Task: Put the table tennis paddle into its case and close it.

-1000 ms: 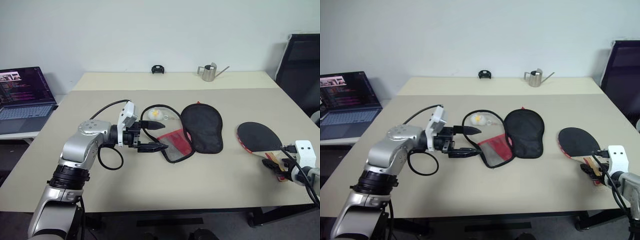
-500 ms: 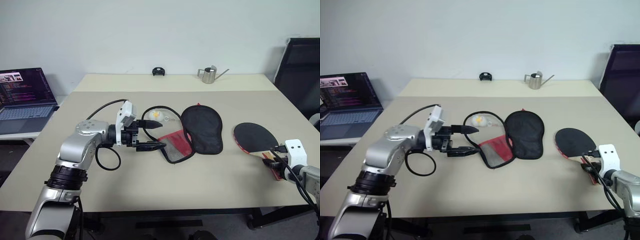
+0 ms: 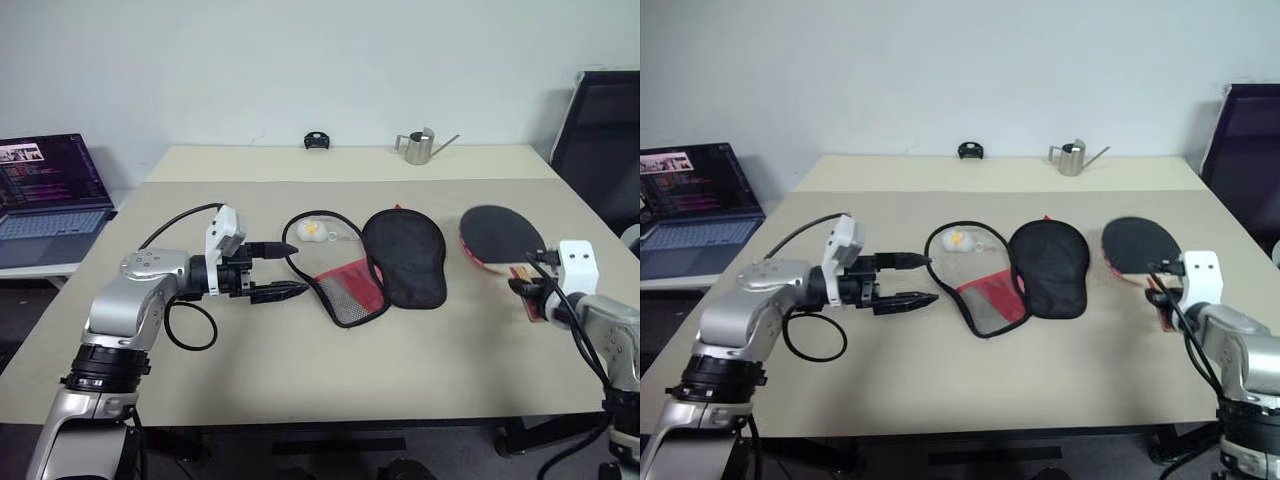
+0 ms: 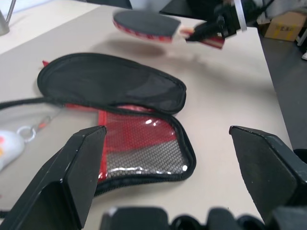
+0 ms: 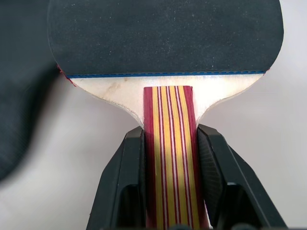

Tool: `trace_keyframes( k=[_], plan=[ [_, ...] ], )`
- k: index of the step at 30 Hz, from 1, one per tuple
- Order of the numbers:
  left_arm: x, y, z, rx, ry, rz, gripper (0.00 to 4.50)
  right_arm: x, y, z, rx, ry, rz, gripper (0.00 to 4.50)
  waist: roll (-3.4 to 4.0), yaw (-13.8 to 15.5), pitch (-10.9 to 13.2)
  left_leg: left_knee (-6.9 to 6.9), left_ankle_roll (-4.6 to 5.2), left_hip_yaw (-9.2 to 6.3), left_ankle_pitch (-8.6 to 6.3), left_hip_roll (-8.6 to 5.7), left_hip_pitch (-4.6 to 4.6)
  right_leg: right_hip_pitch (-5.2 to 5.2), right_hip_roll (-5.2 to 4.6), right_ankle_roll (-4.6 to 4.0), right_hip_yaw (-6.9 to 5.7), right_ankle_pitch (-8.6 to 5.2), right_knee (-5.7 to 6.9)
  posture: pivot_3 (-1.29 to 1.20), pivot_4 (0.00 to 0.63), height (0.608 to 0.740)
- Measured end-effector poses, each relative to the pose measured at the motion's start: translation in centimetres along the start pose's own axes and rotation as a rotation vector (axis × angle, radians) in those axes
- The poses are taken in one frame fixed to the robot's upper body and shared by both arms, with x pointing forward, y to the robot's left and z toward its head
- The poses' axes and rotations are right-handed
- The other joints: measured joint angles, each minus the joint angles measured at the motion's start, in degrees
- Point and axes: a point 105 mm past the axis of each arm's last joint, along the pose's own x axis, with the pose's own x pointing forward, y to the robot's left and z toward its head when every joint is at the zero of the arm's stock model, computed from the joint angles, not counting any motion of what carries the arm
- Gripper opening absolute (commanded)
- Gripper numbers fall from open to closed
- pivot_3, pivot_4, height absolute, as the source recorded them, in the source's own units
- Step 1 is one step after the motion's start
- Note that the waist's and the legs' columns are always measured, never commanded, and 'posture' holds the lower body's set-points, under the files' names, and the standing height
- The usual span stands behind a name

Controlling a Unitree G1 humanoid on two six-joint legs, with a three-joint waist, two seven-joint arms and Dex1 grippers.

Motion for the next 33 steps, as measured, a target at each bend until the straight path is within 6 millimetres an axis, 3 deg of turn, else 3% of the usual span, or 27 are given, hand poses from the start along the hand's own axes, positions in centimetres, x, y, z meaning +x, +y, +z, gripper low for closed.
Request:
trace_keyframes(
  k=[3,8,13,17,22,33],
  plan=[
    [-0.1,-0.1,0.2,0.011,-0.001,0.007,4.5,0.6,2.0,0.4,0.041,-0.004,0.008,1.1,0.0,0.0,0.0,0.0,0.0,0.0,0.0,0.0,0.01,0.0,-0.02,0.0,0.0,0.0,0.01,0.0,0.15,0.74],
    [0.2,-0.5,0.6,0.032,-0.01,-0.007,4.5,2.2,7.8,1.0,0.091,0.011,0.081,1.1,0.08,-0.2,0.0,-0.01,-0.01,0.02,0.0,0.01,-0.07,-0.19,0.01,-0.01,0.04,0.0,0.11,0.0,0.15,0.74],
    [0.3,-0.5,0.7,0.035,-0.012,-0.01,4.5,2.8,12.3,3.1,0.095,-0.04,0.138,1.1,0.08,-0.2,0.0,0.08,-0.05,0.04,0.03,-0.02,-0.75,-0.86,-0.01,-0.02,0.04,0.01,0.21,0.0,0.15,0.74],
    [0.3,-0.6,0.7,0.036,-0.012,-0.011,4.5,3.7,15.0,2.2,0.086,-0.009,0.179,1.1,0.08,-0.2,0.0,0.06,-0.08,0.03,0.05,-0.01,-0.94,-1.02,-0.02,-0.03,0.02,0.02,0.15,0.0,0.15,0.74],
    [0.2,-0.5,0.7,0.037,-0.011,-0.009,4.5,5.2,15.7,0.6,0.04,0.025,0.157,1.1,0.09,-0.2,0.0,0.06,-0.06,0.04,0.04,-0.06,-0.96,-1.03,-0.06,-0.03,0.01,0.02,0.12,0.0,0.15,0.74],
    [0.0,-0.4,0.8,0.037,-0.014,0.004,4.5,6.3,14.0,-1.2,-0.01,0.048,0.089,1.1,0.09,-0.2,0.0,0.06,-0.06,0.04,0.04,-0.04,-0.95,-1.03,-0.05,-0.03,0.01,0.02,0.15,0.0,0.15,0.74]
  ],
)
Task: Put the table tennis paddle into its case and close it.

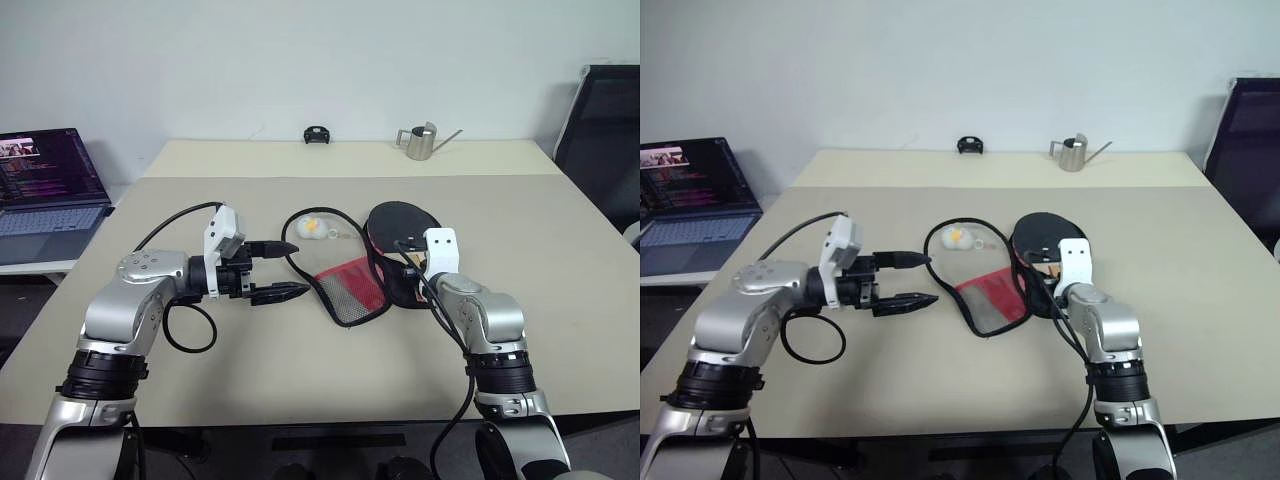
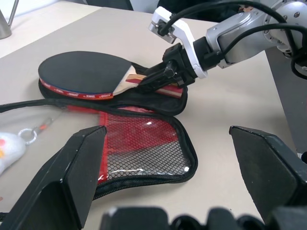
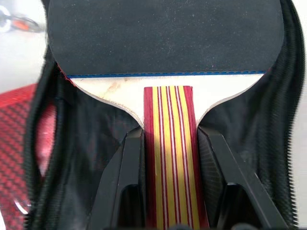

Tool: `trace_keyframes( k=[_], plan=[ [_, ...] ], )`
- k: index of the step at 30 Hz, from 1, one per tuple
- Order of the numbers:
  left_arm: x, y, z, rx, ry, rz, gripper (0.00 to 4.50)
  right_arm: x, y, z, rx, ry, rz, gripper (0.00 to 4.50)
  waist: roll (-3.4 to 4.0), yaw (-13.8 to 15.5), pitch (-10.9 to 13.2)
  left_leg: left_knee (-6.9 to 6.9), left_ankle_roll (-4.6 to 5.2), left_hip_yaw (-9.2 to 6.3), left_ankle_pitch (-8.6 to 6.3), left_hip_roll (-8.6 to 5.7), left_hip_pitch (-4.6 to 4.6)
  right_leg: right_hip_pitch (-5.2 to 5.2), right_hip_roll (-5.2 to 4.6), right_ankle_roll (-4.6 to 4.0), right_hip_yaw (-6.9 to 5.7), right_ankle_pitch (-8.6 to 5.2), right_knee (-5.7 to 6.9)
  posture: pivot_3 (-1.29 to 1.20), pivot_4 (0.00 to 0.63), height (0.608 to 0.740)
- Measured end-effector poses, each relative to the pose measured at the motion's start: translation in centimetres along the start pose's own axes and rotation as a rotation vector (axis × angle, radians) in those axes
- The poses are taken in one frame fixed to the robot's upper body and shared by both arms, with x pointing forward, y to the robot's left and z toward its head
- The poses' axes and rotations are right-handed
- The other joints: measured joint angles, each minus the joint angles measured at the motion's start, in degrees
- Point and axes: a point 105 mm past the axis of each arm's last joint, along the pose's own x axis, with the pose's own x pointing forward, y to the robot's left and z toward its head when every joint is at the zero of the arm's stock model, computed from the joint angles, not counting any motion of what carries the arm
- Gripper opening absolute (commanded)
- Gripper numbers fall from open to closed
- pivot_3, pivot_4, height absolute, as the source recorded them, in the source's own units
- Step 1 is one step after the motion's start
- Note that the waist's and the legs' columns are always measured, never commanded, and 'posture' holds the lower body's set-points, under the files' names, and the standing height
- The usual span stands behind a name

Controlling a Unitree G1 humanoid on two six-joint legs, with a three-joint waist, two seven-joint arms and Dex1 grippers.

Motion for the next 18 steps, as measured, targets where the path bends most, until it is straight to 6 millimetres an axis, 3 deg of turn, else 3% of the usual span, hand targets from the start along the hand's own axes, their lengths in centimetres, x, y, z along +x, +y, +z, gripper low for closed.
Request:
trace_keyframes(
  k=[17,18],
  plan=[
    [0.01,0.0,-0.02,-0.003,0.0,0.0,4.5,0.06,-0.28,-0.38,0.018,0.003,-0.03,1.1,-0.01,0.0,0.0,0.01,0.0,0.0,0.0,0.0,0.01,0.01,0.0,0.0,0.0,0.0,0.02,0.0,0.15,0.74],
    [0.01,0.0,-0.03,-0.003,0.001,0.0,4.5,0.06,-0.3,-0.39,0.023,0.003,-0.031,1.45,-0.01,0.0,0.0,0.01,0.0,0.0,0.0,0.0,0.02,0.01,0.0,0.0,0.0,0.0,0.02,0.0,0.15,0.74]
  ],
)
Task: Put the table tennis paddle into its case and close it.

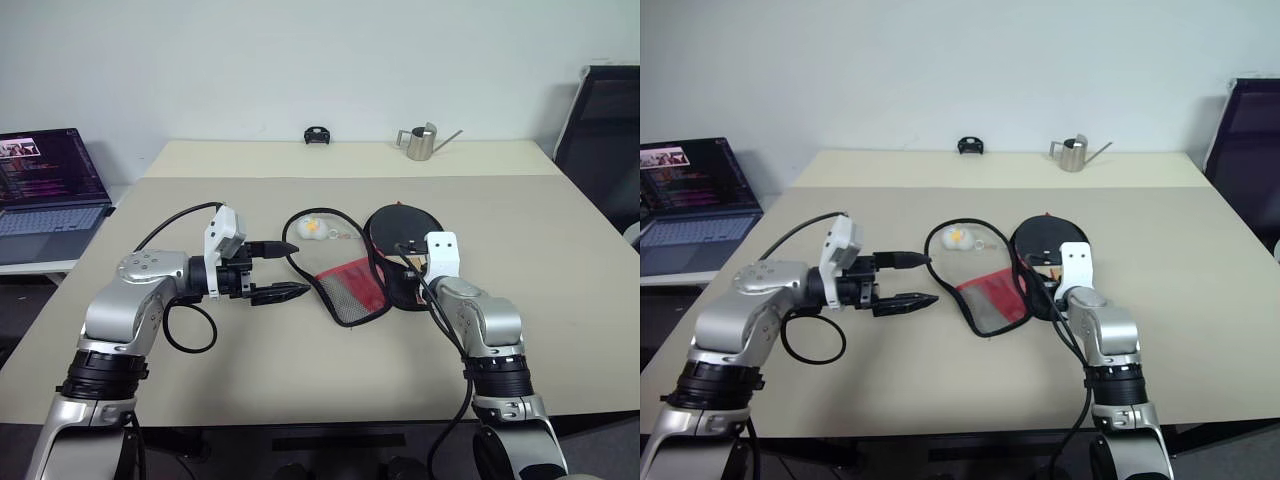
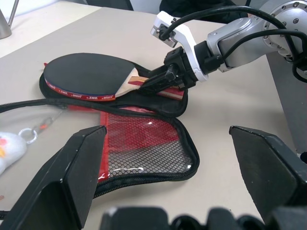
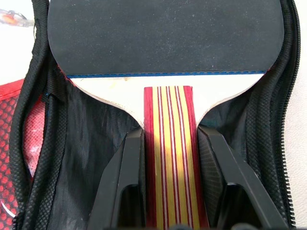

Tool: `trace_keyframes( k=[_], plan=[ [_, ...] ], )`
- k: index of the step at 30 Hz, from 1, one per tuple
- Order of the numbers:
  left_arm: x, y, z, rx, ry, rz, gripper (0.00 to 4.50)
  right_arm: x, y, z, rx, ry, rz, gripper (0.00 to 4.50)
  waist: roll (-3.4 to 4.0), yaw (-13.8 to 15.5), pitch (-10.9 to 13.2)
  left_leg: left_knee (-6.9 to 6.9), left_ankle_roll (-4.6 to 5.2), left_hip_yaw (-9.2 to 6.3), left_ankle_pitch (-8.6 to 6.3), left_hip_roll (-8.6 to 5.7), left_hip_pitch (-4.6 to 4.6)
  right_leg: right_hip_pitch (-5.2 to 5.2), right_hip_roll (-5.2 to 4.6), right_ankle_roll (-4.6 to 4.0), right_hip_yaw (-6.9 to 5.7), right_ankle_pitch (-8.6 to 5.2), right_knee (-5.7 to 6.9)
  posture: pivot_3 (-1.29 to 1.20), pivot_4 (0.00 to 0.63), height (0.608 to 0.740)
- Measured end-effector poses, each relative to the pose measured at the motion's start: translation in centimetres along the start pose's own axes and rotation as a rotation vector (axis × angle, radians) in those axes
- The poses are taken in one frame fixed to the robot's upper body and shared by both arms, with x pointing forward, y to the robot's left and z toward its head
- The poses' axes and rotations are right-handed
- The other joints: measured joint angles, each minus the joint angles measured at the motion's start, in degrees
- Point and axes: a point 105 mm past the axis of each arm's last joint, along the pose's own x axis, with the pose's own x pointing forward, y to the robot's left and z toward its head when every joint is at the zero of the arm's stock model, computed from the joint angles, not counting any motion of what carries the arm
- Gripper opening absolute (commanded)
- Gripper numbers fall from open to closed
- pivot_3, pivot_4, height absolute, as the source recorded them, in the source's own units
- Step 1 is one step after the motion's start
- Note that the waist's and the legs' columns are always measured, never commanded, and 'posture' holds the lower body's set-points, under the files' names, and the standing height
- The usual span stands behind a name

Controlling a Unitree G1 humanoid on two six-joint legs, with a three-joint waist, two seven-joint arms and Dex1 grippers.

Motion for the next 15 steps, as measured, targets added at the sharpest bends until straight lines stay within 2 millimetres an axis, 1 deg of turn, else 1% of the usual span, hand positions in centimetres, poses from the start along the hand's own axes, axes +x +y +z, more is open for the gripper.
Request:
trace_keyframes(
  k=[1,2,7,11,13,15],
  plan=[
    [0.0,0.0,0.0,0.0,0.0,0.0,4.5,0.0,0.0,0.0,0.004,-0.001,0.0,1.83,0.0,0.0,0.0,0.0,0.0,0.0,0.0,0.0,0.0,0.0,0.0,0.0,0.0,0.0,0.01,0.0,0.15,0.74],
    [0.0,0.0,0.0,0.0,0.0,0.0,4.5,0.0,0.1,0.0,0.006,-0.003,0.001,2.08,0.0,0.0,0.0,0.0,0.0,0.0,0.0,0.0,0.01,0.0,0.0,0.0,0.0,0.0,0.01,0.0,0.15,0.74],
    [0.0,0.0,0.0,0.0,0.0,0.0,4.5,0.0,0.1,0.0,0.008,-0.005,-0.007,3.77,-0.02,0.0,0.0,0.01,0.0,0.0,0.0,0.0,0.03,0.02,0.0,0.0,0.01,0.0,0.04,0.0,0.15,0.74],
    [0.0,0.0,0.0,-0.001,0.001,0.001,4.5,-0.1,0.5,0.1,0.012,-0.011,0.002,3.77,-0.02,0.0,0.0,0.01,0.0,0.0,0.0,0.0,0.04,0.01,0.0,0.0,0.01,0.0,0.08,0.0,0.15,0.74],
    [0.0,0.0,-0.1,-0.004,0.002,0.005,4.5,-0.6,1.5,0.6,0.025,-0.029,0.045,3.77,-0.01,0.0,0.0,0.01,0.0,0.0,0.0,0.01,0.03,0.0,0.0,0.0,0.01,0.0,0.08,0.0,0.15,0.74],
    [0.0,0.1,-0.2,-0.005,0.002,0.019,4.5,-1.6,2.7,1.8,0.032,-0.073,0.111,3.77,-0.01,0.0,0.0,0.01,0.01,0.0,0.0,0.01,0.02,-0.01,0.01,0.0,0.02,0.0,0.08,0.0,0.15,0.74]
  ],
)
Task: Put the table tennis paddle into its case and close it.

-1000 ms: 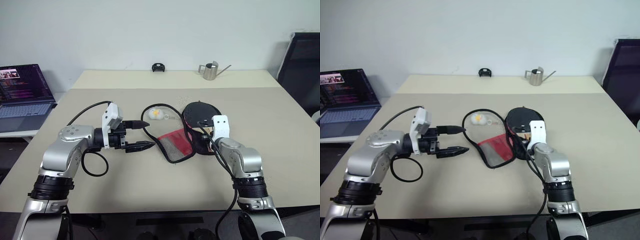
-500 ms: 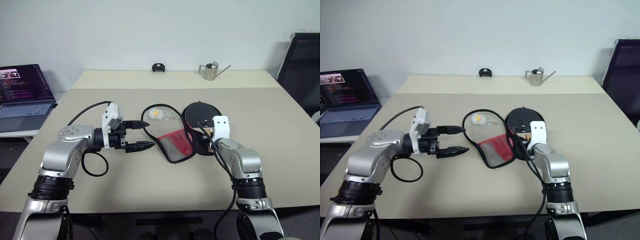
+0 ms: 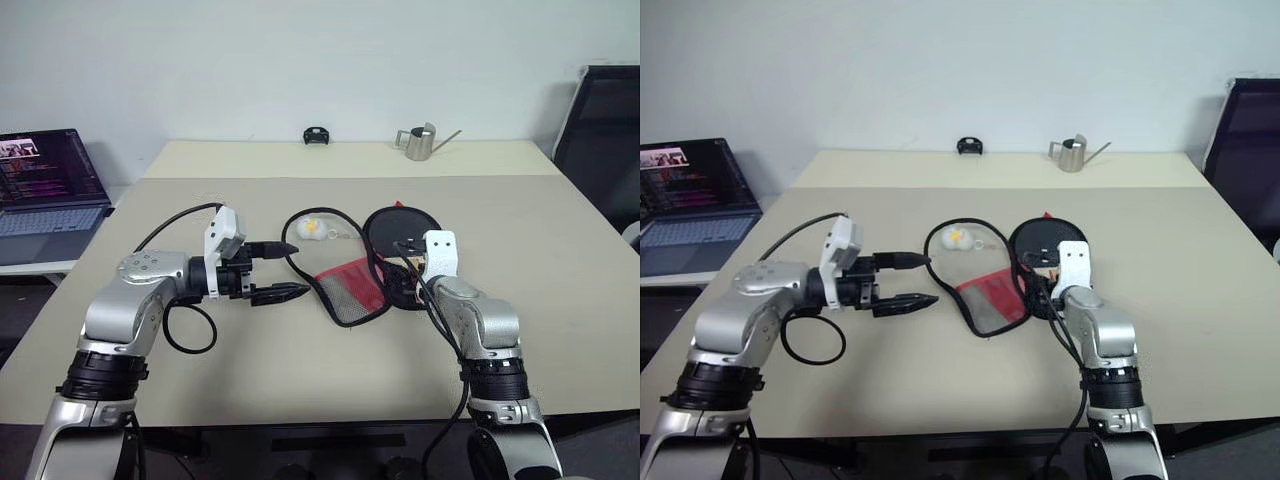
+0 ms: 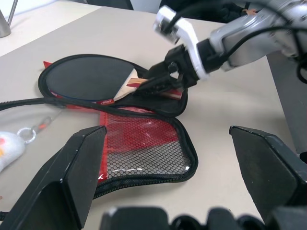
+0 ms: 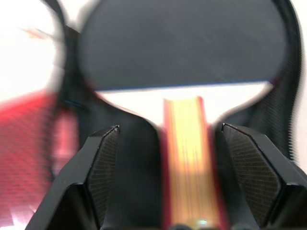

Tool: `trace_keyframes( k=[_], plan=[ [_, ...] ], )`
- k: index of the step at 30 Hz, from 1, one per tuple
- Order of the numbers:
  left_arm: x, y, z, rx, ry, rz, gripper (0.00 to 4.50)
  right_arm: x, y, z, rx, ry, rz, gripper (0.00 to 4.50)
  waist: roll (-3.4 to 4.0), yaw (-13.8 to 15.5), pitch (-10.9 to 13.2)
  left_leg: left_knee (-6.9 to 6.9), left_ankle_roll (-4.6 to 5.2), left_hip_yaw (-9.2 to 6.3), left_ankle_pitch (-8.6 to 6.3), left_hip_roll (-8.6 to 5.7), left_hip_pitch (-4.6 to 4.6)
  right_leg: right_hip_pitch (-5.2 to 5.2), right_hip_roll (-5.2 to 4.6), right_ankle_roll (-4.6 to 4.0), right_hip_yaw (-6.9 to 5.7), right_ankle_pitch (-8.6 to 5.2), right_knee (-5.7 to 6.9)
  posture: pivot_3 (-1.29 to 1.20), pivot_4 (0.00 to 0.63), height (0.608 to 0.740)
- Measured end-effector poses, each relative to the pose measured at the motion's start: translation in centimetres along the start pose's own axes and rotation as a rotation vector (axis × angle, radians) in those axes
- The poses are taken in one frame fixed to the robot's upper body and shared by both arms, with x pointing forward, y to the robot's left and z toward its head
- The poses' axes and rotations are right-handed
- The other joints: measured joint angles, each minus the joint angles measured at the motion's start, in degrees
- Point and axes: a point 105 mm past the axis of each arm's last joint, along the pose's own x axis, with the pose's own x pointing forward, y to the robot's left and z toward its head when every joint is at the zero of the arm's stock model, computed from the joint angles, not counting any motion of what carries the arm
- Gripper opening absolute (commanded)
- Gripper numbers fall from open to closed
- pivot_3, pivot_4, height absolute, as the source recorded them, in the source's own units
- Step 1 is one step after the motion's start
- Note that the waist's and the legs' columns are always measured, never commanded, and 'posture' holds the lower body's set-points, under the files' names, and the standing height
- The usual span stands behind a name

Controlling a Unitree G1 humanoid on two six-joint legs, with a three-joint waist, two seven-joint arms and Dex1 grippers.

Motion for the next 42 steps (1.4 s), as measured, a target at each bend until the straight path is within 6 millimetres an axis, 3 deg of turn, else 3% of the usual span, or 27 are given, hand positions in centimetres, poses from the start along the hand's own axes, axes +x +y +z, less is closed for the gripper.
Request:
trace_keyframes(
  k=[5,8,12,17,21,27,36,42],
  plan=[
    [-0.3,0.6,-0.6,-0.018,0.012,0.042,4.5,-2.4,1.8,2.6,-0.068,-0.091,0.138,3.77,0.0,0.0,0.0,0.01,0.01,-0.01,-0.01,-0.01,0.01,0.01,0.0,0.0,-0.02,0.0,-0.01,0.0,0.15,0.74],
    [-0.6,0.9,-1.1,-0.033,0.025,0.063,4.5,-3.5,1.2,2.9,-0.105,-0.101,0.175,3.77,0.0,0.1,0.0,0.01,0.02,-0.02,-0.01,-0.02,0.0,0.02,0.0,0.0,-0.03,0.0,-0.02,0.0,0.15,0.74],
    [-0.8,1.4,-1.5,-0.042,0.035,0.095,4.5,-4.9,-0.2,2.9,-0.129,-0.084,0.238,4.48,0.0,0.1,0.0,0.01,0.02,-0.02,-0.01,-0.02,0.0,0.02,0.0,0.0,-0.03,0.0,-0.03,0.0,0.15,0.74],
    [-1.1,2.7,-2.3,-0.028,0.067,0.178,4.5,-6.6,-0.9,3.9,-0.185,-0.099,0.328,4.48,-0.01,0.1,0.0,0.01,0.04,-0.02,-0.02,-0.01,0.02,0.03,0.01,0.0,-0.03,0.0,-0.02,0.0,0.15,0.74],
    [-1.3,4.8,-3.5,-0.017,0.122,0.317,4.5,-8.1,-0.8,4.9,-0.172,-0.12,0.445,4.48,-0.01,0.1,0.0,0.03,0.04,-0.02,-0.02,-0.02,0.0,0.04,0.0,0.0,-0.03,0.0,-0.01,0.0,0.15,0.74],
    [-2.4,6.6,-7.1,-0.063,0.251,0.459,4.5,-12.0,-1.5,7.5,-0.338,-0.207,0.558,4.48,-0.04,0.2,0.0,0.01,0.06,-0.04,-0.03,-0.02,-0.03,0.06,-0.01,0.0,-0.07,0.0,-0.13,0.0,0.15,0.74],
    [-1.1,6.9,-10.4,-0.077,0.358,0.477,4.5,-13.5,-1.7,6.9,-0.473,-0.171,0.662,4.48,-0.07,0.3,0.0,0.06,0.06,-0.04,-0.03,-0.02,-0.02,0.1,-0.02,0.01,-0.07,0.0,-0.08,0.0,0.15,0.74],
    [0.6,7.6,-10.4,-0.08,0.33,0.482,4.5,-13.6,-2.0,7.1,-0.488,-0.18,0.665,4.48,-0.12,0.7,-0.1,0.11,0.05,-0.06,-0.02,-0.04,0.01,0.15,-0.05,0.01,-0.1,0.0,-0.04,0.0,0.15,0.74]
  ],
)
